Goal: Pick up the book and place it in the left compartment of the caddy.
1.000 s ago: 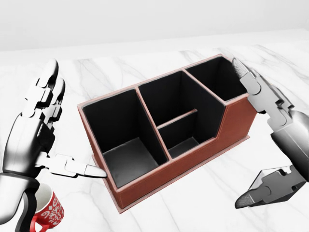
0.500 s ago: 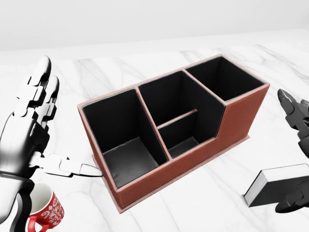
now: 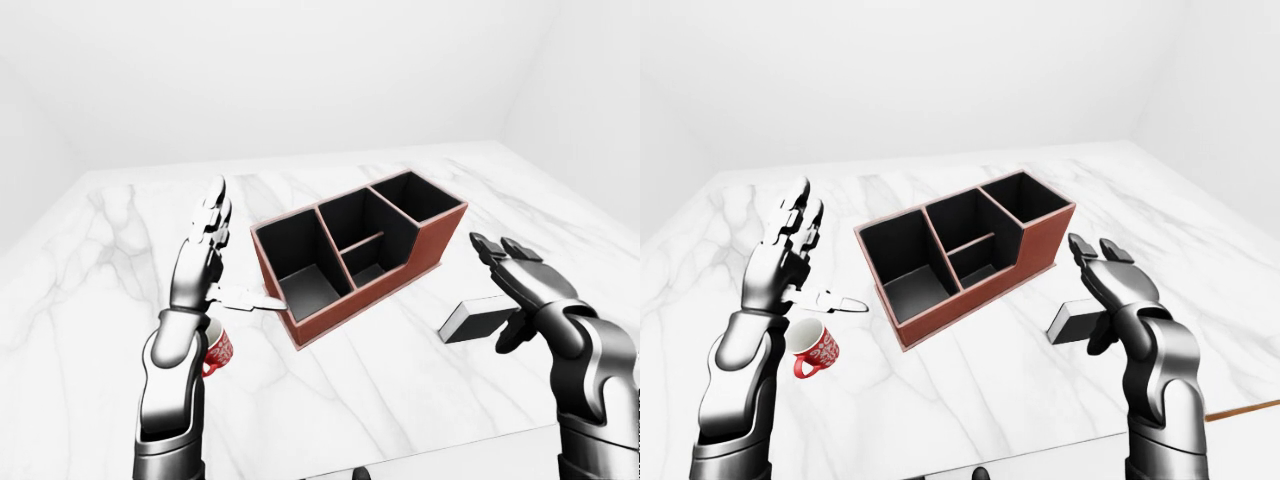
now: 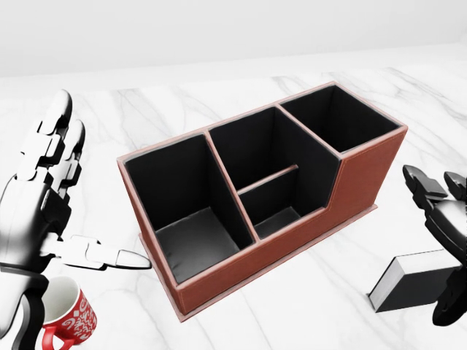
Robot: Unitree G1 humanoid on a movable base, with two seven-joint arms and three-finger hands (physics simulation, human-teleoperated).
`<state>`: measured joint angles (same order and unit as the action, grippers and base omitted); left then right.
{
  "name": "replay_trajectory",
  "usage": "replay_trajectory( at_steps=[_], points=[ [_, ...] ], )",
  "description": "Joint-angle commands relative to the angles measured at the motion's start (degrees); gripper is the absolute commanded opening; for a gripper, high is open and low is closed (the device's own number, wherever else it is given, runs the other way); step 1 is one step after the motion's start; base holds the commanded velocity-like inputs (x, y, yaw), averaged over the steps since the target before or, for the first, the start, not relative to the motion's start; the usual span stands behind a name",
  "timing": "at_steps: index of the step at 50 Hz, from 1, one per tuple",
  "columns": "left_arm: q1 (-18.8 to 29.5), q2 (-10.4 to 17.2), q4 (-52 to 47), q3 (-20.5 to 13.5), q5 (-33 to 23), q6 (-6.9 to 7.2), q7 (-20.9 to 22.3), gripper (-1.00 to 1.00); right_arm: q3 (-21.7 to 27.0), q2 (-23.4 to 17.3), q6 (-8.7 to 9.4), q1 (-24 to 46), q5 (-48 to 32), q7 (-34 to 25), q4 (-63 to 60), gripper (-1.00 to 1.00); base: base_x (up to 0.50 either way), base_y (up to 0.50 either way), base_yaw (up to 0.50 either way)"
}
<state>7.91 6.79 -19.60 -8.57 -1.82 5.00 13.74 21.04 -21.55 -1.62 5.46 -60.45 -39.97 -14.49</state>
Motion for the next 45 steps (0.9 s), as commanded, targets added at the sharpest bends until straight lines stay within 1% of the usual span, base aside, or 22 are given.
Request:
replay_trajectory(
  at_steps=[1,3,11,20,32,45],
  points=[
    [-0.44,0.04,0.00,-0.25,0.27,0.00,-0.02,1.00,-1.77,-1.72,-3.10,2.34,-6.41,0.78,4.90,1.00,0.00,0.00,0.00],
    [-0.46,0.03,-0.01,-0.26,0.27,0.00,-0.02,1.00,-1.91,-1.96,-3.38,2.56,-7.15,1.06,5.54,1.00,0.00,0.00,0.00],
    [-0.39,-0.04,0.55,-0.20,0.33,0.00,-0.13,1.00,-2.91,-1.87,-3.38,3.42,-8.32,2.20,8.62,1.00,0.00,0.00,0.00],
    [-1.10,-0.24,0.57,-0.05,0.21,0.00,0.03,1.00,-5.57,-2.17,-3.38,6.17,-9.34,5.17,14.76,1.00,0.00,0.00,0.00],
    [-1.93,-0.13,1.22,-0.66,0.48,0.00,0.16,1.00,-7.53,-3.03,-2.63,8.45,-10.21,8.36,21.43,1.00,0.00,0.00,0.00],
    [-1.99,0.05,1.57,-1.19,0.73,0.00,-0.07,1.00,-8.03,-4.51,-2.20,9.41,-10.63,10.08,27.30,1.00,0.00,0.00,0.00]
  ],
)
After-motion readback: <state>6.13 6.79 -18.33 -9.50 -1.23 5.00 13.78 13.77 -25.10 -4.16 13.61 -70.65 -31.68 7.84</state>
